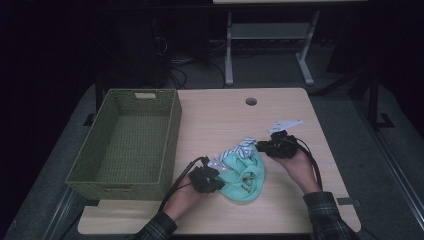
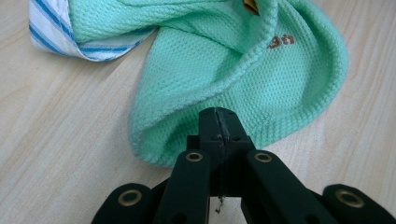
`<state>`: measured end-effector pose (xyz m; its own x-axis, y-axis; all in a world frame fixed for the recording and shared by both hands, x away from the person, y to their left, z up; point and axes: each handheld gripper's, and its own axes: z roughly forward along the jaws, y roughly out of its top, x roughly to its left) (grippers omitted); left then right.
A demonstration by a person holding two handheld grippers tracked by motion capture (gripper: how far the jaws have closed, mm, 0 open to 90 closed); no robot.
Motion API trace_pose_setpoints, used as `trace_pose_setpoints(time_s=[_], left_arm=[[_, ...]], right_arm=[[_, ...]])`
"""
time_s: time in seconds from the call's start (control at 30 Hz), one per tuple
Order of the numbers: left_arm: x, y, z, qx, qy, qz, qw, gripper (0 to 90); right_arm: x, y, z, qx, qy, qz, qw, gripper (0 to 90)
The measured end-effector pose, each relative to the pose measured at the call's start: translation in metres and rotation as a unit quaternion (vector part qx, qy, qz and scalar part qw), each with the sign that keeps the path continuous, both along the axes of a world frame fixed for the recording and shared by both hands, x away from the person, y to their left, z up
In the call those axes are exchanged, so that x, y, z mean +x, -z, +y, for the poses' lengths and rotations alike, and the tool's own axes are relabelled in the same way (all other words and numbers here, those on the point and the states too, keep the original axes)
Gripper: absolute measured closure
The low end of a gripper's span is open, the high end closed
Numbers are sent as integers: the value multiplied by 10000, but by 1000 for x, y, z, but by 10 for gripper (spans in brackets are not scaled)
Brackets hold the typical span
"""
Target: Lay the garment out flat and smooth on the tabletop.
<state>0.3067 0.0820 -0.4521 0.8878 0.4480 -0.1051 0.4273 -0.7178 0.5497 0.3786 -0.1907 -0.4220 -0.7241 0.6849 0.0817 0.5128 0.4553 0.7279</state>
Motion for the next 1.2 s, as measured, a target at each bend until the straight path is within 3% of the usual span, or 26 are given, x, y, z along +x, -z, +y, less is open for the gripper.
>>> trace_pose_setpoints(time_s=[0.13,0.2,0.5,0.6,0.7,0.73,0.8,0.87,1.1,1.2], left_arm=[[0,0,0,7,-1,10,10000,893],[0,0,0,-12,-12,19,10000,893],[0,0,0,8,-7,28,10000,894],[0,0,-1,25,17,34,10000,894],[-1,0,-2,-53,-63,36,10000,895],[-1,0,-2,-50,-64,29,10000,895],[-1,0,-2,-46,-60,23,10000,895],[-1,0,-2,-49,-62,27,10000,895],[-1,0,-2,-42,-68,35,10000,895],[0,0,-2,-6,-41,28,10000,895]], right_arm=[[9,4,3,-51,50,-38,10000,788],[18,14,4,-72,124,62,9999,792],[30,31,6,26,214,371,9991,760],[32,34,9,179,197,473,9985,746],[33,38,13,34,187,572,9982,742],[35,43,16,-94,135,580,9982,771],[35,45,16,-101,121,561,9983,792],[34,45,17,-164,68,512,9985,875],[31,39,16,-207,117,436,9988,898],[29,30,7,-187,246,288,9991,899]])
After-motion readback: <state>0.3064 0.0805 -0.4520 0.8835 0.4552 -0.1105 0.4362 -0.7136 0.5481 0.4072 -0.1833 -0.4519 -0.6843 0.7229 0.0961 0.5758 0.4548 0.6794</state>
